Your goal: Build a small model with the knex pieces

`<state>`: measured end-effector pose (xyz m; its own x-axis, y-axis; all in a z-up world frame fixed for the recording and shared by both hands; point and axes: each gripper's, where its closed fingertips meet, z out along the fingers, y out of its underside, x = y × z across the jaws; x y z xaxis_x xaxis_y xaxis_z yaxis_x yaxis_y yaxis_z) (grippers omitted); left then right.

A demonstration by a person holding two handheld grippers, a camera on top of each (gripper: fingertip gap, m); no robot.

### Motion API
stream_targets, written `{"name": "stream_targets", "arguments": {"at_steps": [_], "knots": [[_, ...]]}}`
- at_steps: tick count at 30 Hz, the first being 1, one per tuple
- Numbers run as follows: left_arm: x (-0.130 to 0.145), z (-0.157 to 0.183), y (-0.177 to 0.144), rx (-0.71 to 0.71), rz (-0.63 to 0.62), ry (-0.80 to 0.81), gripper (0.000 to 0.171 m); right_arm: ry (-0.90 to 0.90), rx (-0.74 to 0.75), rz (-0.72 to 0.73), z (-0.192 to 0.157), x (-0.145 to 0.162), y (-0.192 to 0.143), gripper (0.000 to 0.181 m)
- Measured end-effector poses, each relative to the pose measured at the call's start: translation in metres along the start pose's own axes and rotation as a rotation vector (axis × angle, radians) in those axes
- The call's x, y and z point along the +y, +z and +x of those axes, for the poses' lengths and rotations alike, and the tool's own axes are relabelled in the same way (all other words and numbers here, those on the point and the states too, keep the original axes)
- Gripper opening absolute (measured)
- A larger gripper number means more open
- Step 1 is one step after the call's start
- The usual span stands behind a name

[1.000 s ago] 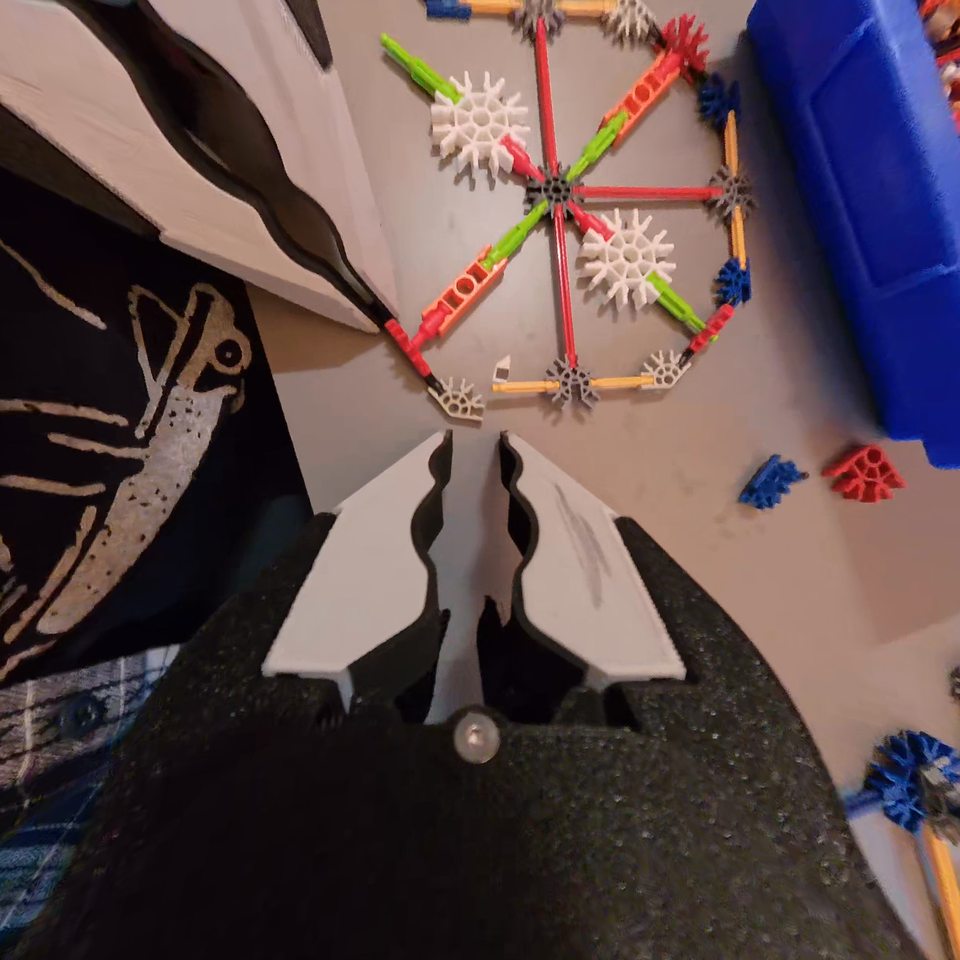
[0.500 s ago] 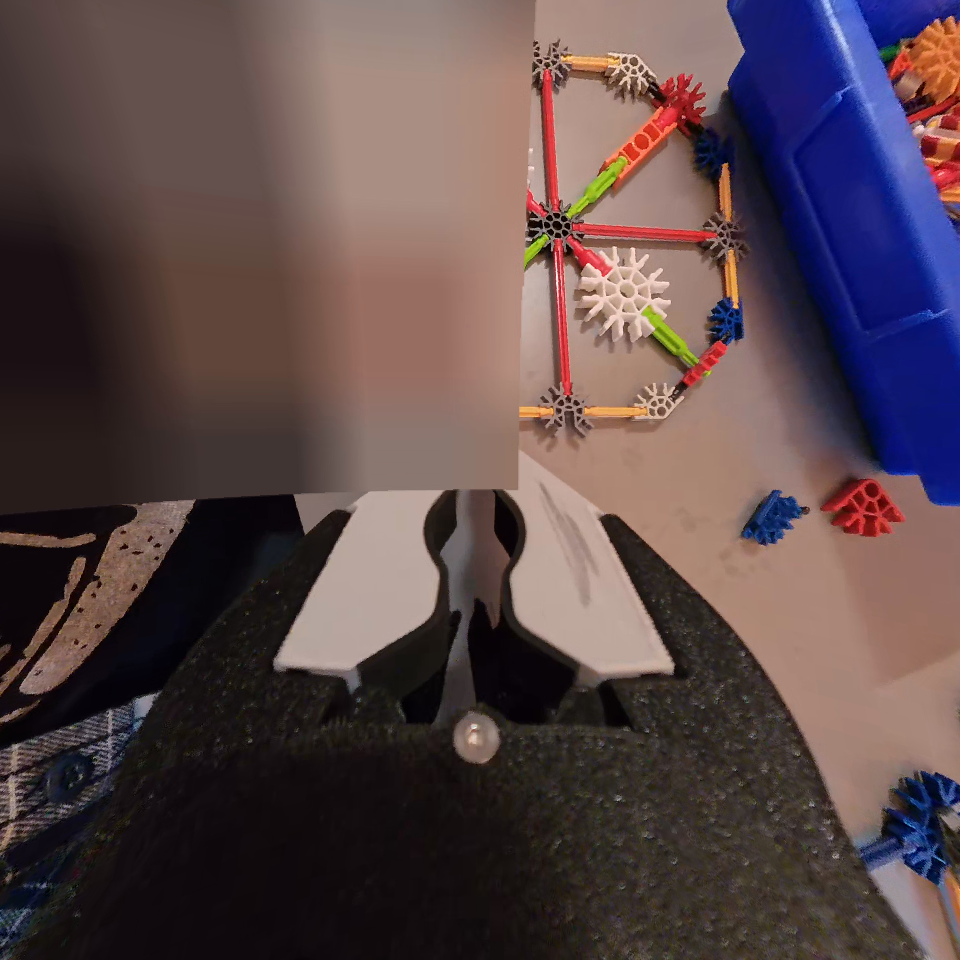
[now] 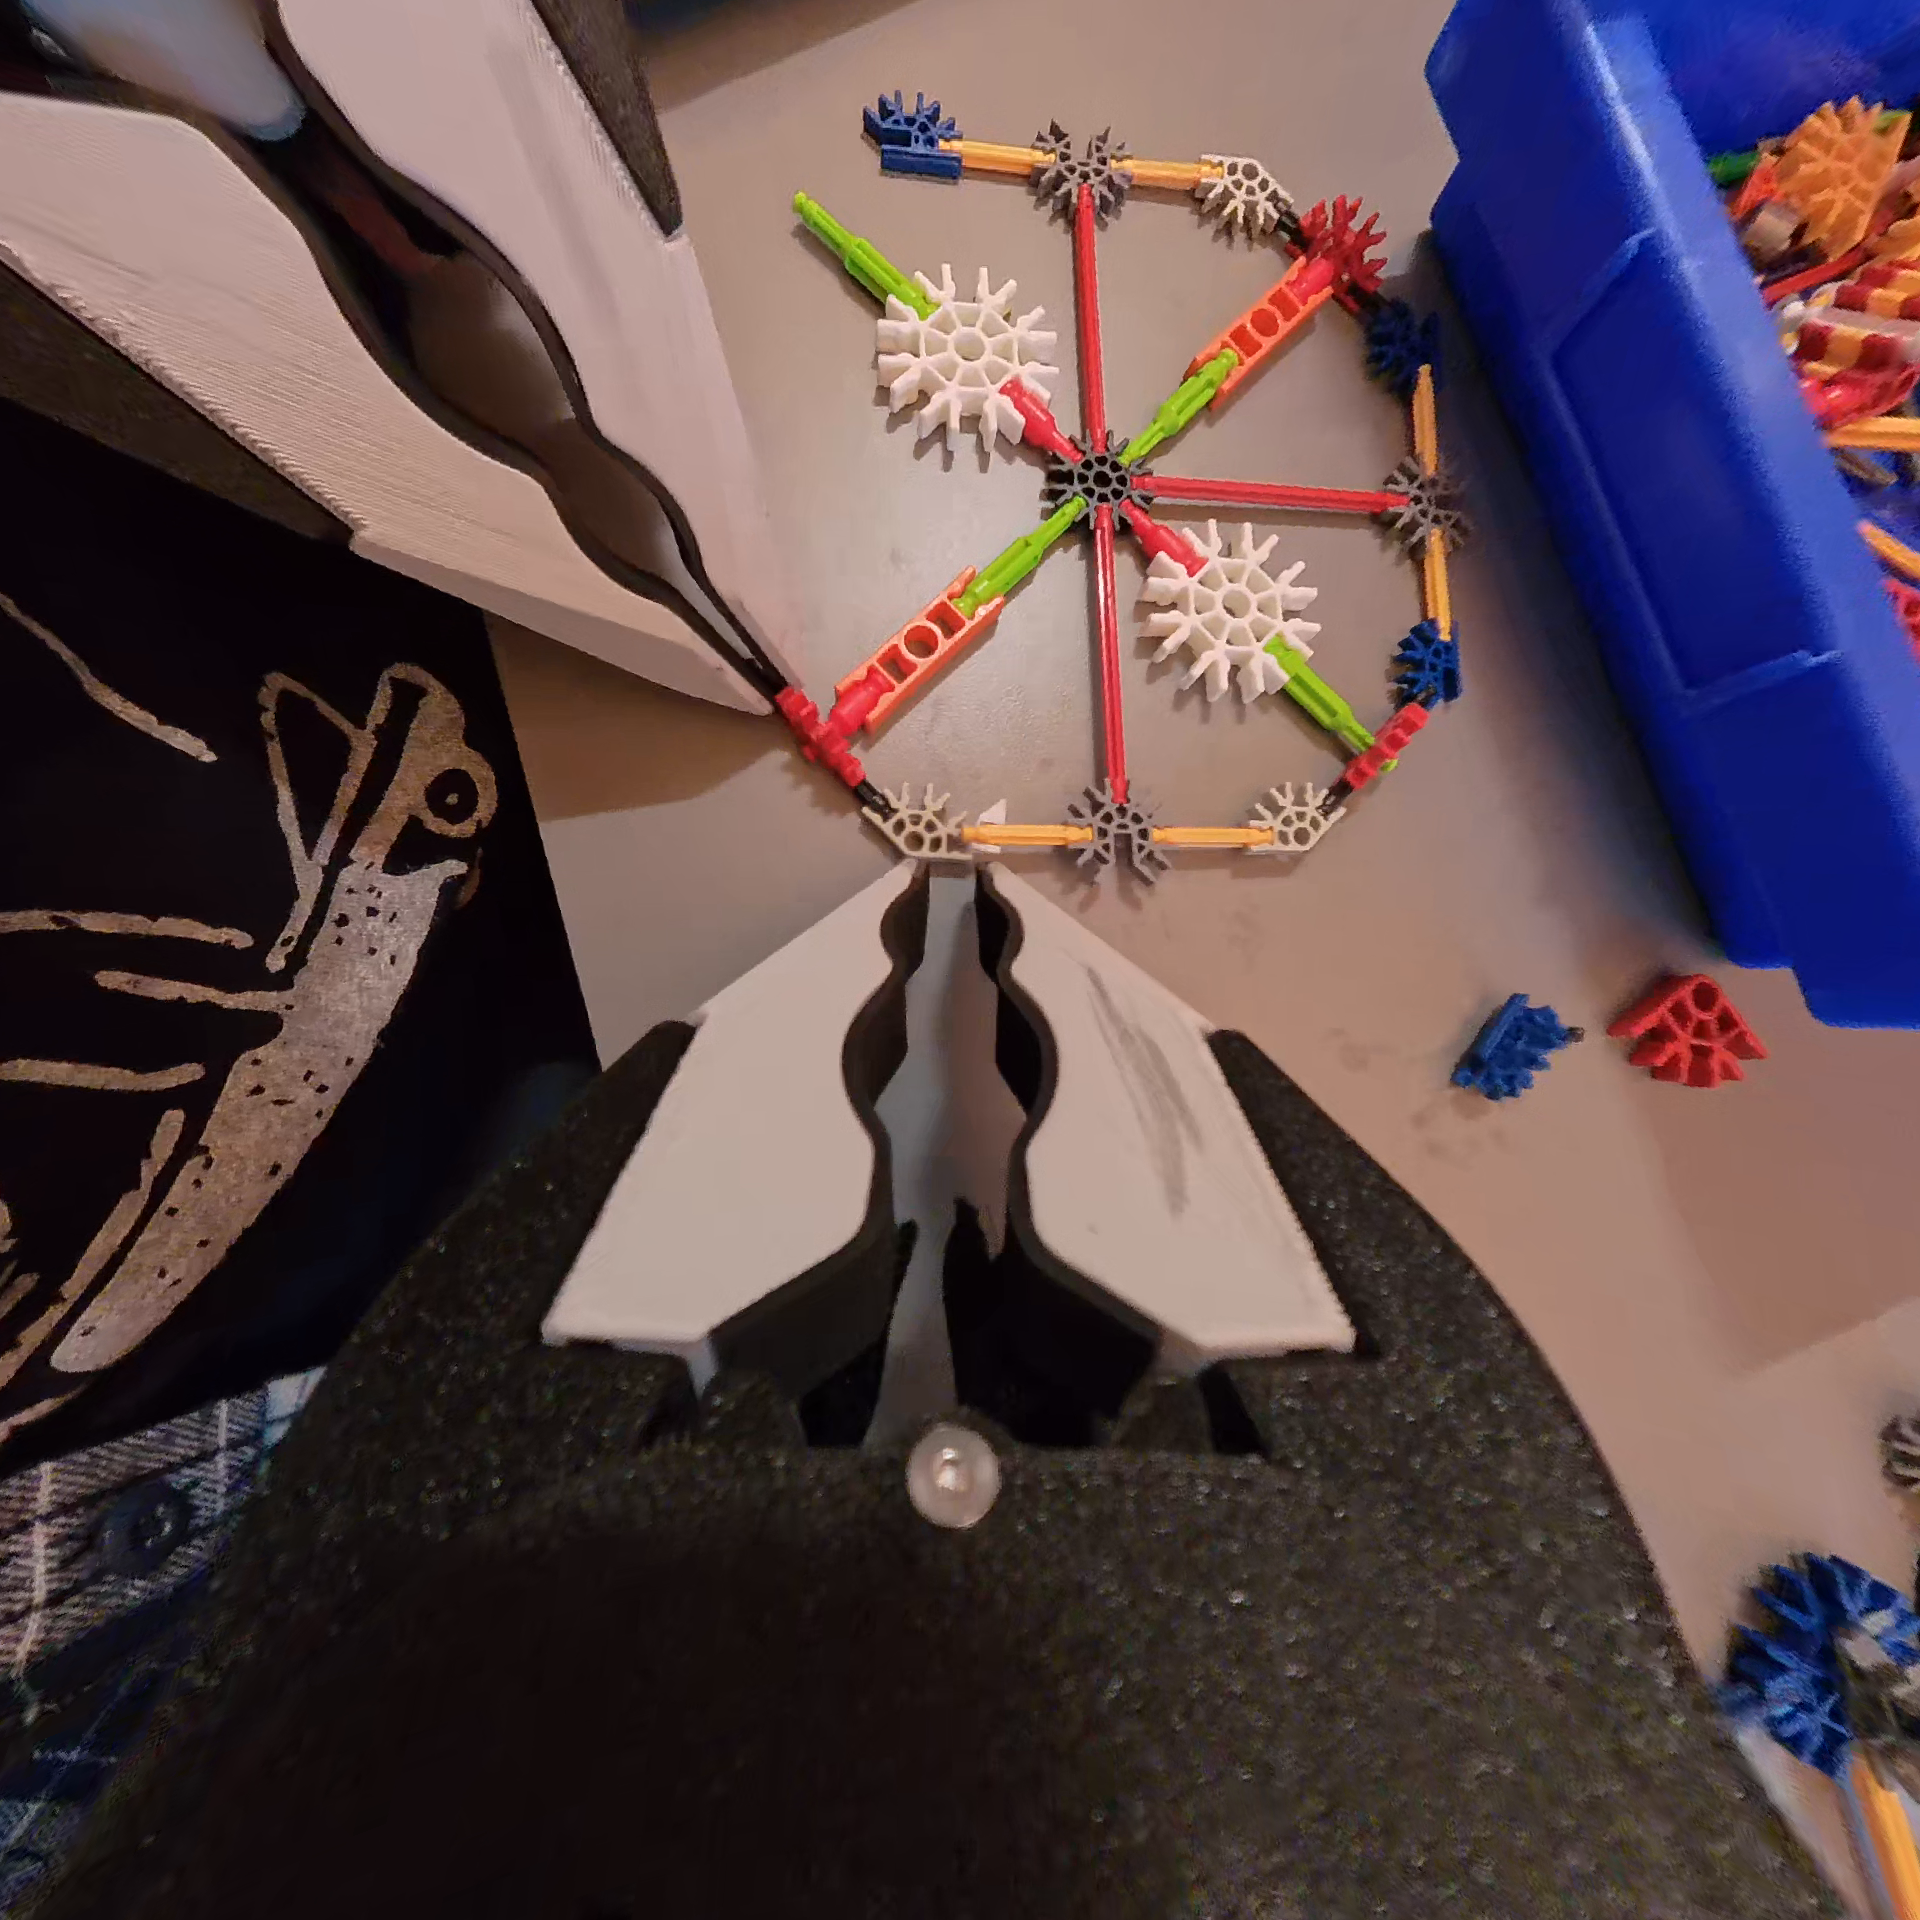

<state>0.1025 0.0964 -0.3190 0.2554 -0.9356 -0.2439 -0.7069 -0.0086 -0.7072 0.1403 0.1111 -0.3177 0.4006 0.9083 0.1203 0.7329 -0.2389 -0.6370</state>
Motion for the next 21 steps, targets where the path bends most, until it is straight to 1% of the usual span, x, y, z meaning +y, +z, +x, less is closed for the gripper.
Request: {"name": "stream_targets", "arguments": {"at_steps": [1, 5, 11, 14, 19, 21], "knots": [[0.000, 0.000, 0.000, -0.004, 0.000, 0.001, 0.001, -0.008, 0.003, 0.002, 0.002, -0.001, -0.002, 0.011], [0.001, 0.000, 0.000, -0.012, -0.002, 0.001, 0.000, -0.025, 0.016, 0.022, 0.010, -0.010, -0.005, 0.010], [0.004, -0.004, -0.002, -0.026, -0.010, -0.028, 0.000, -0.102, -0.008, 0.011, 0.014, -0.016, 0.006, 0.007], [0.005, -0.005, -0.003, -0.025, -0.011, -0.041, 0.000, -0.121, -0.032, -0.021, 0.016, -0.012, 0.009, 0.006], [0.006, -0.005, -0.003, -0.013, -0.013, -0.072, 0.000, -0.087, -0.085, -0.016, 0.015, -0.012, 0.009, 0.000], [0.006, -0.005, -0.003, -0.009, -0.013, -0.076, 0.000, -0.099, -0.079, -0.037, 0.016, -0.009, 0.009, 0.000]]}}
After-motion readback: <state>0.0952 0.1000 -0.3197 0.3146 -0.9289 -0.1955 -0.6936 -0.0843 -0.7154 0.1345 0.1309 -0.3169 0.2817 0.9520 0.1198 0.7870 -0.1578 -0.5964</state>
